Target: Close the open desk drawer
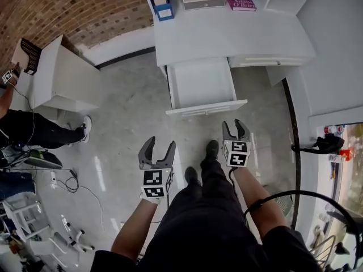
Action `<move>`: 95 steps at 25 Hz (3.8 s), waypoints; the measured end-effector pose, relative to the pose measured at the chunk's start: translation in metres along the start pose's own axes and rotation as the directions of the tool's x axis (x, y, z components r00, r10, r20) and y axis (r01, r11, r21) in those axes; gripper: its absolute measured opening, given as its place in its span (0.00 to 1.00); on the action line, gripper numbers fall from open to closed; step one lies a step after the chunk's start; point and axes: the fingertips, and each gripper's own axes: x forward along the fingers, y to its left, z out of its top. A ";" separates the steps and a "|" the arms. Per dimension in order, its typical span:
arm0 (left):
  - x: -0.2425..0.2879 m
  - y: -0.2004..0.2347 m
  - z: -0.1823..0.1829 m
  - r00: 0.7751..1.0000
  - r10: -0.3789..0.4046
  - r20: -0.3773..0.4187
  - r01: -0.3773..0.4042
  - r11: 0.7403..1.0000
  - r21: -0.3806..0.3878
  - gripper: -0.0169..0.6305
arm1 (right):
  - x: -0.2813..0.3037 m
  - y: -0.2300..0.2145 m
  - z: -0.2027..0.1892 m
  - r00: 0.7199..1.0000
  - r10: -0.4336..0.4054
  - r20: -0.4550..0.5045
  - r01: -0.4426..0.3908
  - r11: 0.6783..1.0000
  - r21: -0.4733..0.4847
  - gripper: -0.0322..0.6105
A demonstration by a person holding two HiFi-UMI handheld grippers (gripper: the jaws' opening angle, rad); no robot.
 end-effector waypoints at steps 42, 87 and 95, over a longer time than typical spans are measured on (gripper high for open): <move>0.192 0.028 0.058 0.991 -0.030 -0.132 0.024 0.998 -0.050 0.45 | 0.236 -0.030 0.018 0.962 0.101 -0.254 -0.100 0.995 0.018 0.36; 0.246 0.122 0.117 0.991 -0.075 -0.108 0.073 0.997 -0.019 0.45 | 0.310 -0.037 0.110 0.983 -0.019 -0.185 0.025 0.999 0.029 0.35; 0.243 0.110 0.169 0.999 -0.045 0.013 0.045 0.998 -0.043 0.45 | 0.247 -0.038 0.184 1.000 -0.002 -0.012 0.002 1.000 -0.012 0.35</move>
